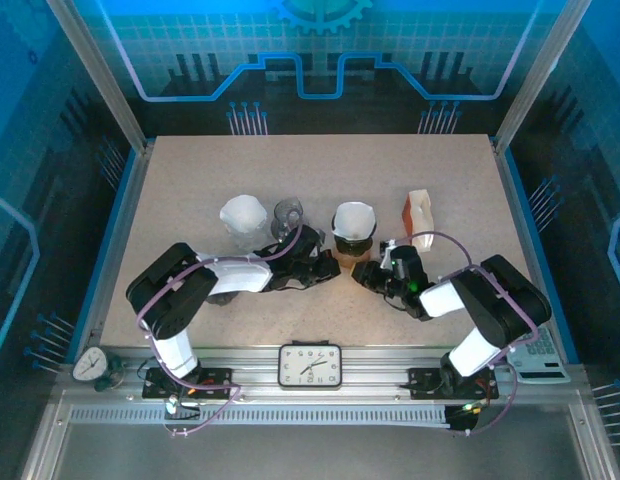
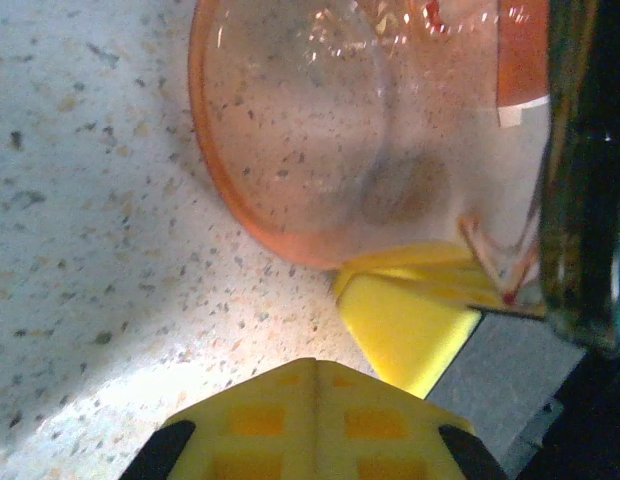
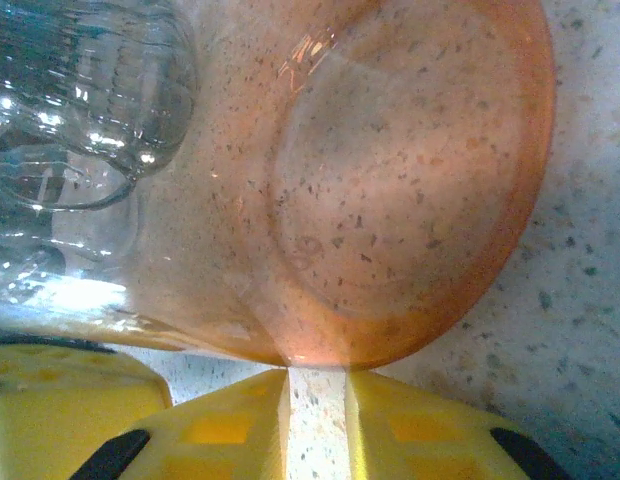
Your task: Place the coffee filter in the dripper
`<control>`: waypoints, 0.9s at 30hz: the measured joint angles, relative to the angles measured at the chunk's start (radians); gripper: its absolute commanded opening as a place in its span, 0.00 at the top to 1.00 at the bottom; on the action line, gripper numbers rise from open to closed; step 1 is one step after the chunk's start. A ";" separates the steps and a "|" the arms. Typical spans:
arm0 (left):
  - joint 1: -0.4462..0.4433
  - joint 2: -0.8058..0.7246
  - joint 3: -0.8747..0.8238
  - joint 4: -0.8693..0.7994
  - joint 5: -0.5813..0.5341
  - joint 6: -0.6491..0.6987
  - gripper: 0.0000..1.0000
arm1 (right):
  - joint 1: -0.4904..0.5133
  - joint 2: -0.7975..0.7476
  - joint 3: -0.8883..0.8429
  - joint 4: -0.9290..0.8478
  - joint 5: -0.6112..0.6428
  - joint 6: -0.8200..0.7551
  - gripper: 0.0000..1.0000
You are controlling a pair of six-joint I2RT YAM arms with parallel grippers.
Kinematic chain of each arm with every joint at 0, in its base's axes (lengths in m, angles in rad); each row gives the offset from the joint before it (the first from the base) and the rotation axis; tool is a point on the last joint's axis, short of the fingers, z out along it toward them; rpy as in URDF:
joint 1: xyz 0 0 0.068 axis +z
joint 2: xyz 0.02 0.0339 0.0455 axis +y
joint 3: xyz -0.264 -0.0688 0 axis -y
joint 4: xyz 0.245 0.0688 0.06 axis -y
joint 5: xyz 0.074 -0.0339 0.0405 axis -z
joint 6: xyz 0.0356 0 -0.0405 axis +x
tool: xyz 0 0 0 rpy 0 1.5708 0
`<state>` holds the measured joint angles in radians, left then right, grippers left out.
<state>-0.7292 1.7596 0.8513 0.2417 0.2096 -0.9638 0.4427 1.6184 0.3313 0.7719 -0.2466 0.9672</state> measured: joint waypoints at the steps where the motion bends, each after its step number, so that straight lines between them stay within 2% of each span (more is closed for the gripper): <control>1: 0.000 -0.010 -0.009 -0.002 0.000 -0.003 1.00 | 0.000 0.006 0.006 0.000 0.002 0.002 0.77; 22: -0.047 -0.287 -0.158 -0.120 -0.034 -0.006 1.00 | -0.006 0.130 0.158 -0.018 0.040 0.054 0.77; 27: -0.059 -0.356 -0.174 -0.168 -0.056 -0.005 1.00 | -0.012 0.149 0.188 -0.026 0.043 0.061 0.74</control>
<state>-0.7879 1.4040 0.6773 0.0738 0.1532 -0.9691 0.4305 1.7672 0.5194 0.7456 -0.2031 1.0286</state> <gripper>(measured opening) 0.054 0.243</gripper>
